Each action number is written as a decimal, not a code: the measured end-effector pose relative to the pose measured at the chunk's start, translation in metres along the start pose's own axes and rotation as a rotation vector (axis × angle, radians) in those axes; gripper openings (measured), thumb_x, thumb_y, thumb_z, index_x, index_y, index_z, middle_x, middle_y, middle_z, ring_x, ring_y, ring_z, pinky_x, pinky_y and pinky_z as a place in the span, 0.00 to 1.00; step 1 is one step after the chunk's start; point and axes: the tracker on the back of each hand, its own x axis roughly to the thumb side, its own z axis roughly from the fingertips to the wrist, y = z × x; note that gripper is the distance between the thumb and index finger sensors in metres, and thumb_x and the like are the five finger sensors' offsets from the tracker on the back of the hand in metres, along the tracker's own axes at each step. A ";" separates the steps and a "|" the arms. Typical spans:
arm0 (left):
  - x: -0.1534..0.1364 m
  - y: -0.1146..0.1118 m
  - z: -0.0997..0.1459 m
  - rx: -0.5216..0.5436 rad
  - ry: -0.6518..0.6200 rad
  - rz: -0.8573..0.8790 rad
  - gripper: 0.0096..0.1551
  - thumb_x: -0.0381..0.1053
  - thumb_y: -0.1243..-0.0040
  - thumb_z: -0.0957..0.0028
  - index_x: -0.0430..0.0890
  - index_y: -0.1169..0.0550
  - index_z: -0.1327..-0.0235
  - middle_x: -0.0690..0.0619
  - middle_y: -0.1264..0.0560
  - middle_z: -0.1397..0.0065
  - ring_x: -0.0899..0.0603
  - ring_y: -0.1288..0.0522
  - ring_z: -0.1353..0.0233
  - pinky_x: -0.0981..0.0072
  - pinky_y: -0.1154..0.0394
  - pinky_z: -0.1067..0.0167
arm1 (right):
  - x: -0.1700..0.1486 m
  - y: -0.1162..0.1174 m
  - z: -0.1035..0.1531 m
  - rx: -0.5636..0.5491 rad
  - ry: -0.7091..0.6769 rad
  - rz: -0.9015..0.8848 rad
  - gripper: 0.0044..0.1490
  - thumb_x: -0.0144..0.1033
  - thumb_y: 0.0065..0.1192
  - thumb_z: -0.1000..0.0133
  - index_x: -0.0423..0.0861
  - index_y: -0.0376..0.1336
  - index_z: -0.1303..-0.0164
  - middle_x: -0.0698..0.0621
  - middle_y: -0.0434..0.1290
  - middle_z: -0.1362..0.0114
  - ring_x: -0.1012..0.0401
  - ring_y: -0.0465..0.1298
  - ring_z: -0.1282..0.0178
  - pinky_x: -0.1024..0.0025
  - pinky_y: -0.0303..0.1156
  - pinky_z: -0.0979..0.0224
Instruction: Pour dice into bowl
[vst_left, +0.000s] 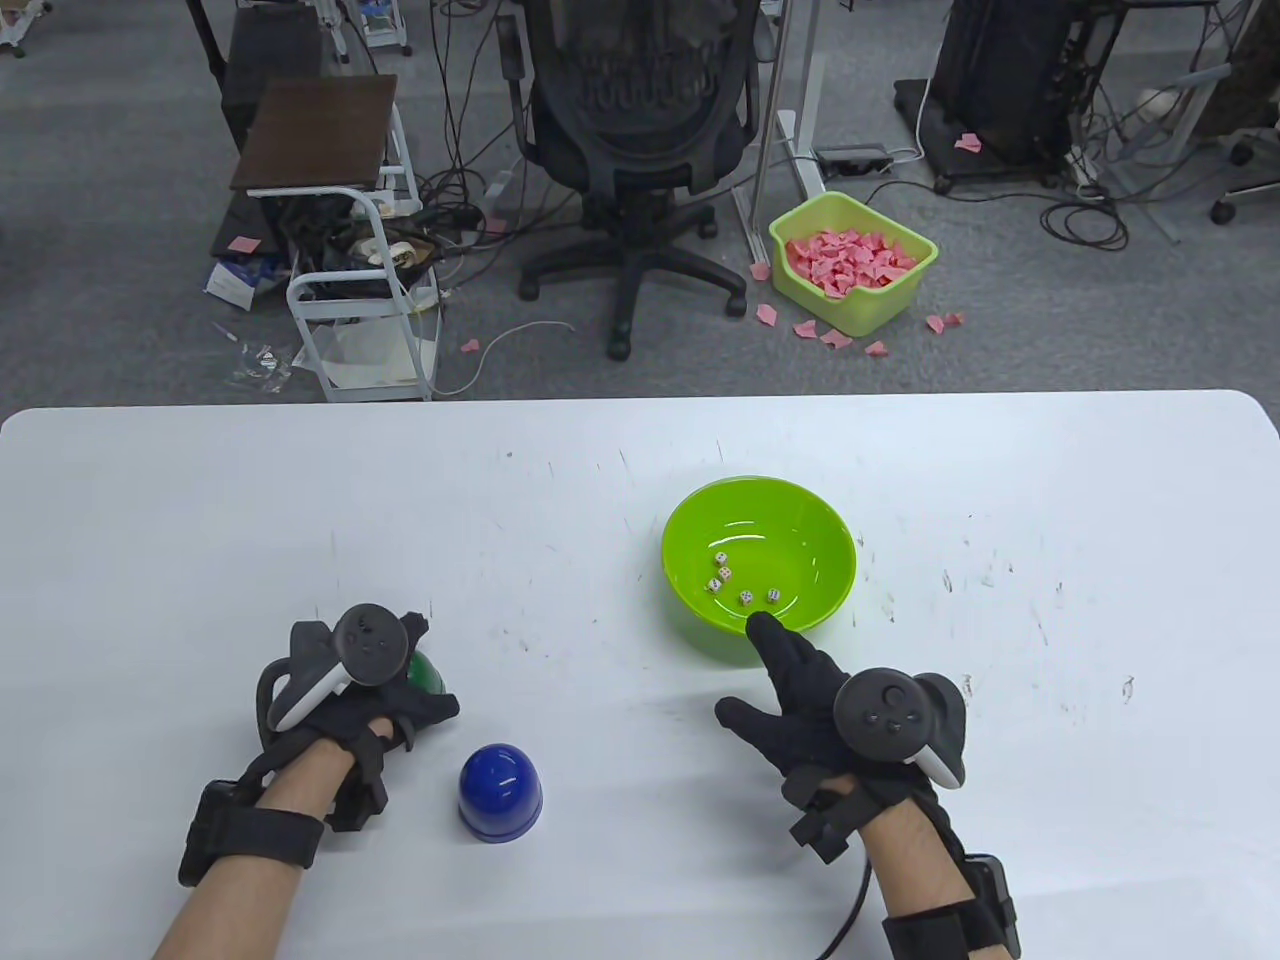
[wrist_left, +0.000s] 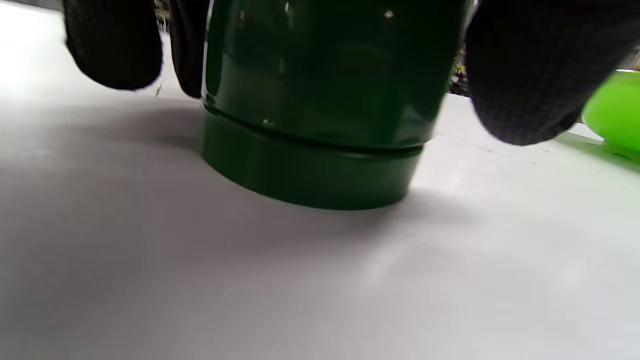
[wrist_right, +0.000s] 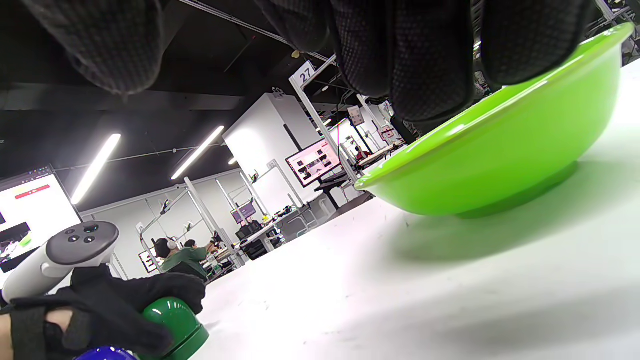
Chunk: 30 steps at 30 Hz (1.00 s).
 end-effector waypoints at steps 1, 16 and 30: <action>0.001 -0.001 0.000 0.017 -0.004 -0.014 0.58 0.70 0.23 0.62 0.54 0.39 0.23 0.40 0.34 0.20 0.29 0.24 0.28 0.34 0.23 0.36 | 0.000 0.000 0.000 0.000 -0.001 0.000 0.58 0.61 0.62 0.44 0.33 0.49 0.19 0.26 0.64 0.22 0.31 0.72 0.36 0.27 0.66 0.34; 0.011 -0.003 -0.001 0.057 0.043 -0.132 0.63 0.69 0.14 0.72 0.54 0.35 0.26 0.39 0.29 0.25 0.31 0.16 0.35 0.46 0.14 0.40 | 0.003 0.005 -0.001 0.012 -0.021 0.003 0.58 0.61 0.62 0.44 0.33 0.49 0.19 0.26 0.64 0.22 0.31 0.73 0.37 0.27 0.66 0.35; 0.026 0.029 0.010 0.114 -0.089 -0.121 0.63 0.69 0.15 0.71 0.53 0.37 0.25 0.41 0.30 0.24 0.31 0.18 0.33 0.45 0.15 0.39 | 0.008 0.005 -0.001 -0.014 -0.055 -0.014 0.58 0.61 0.63 0.45 0.33 0.49 0.19 0.27 0.65 0.22 0.32 0.73 0.37 0.27 0.67 0.35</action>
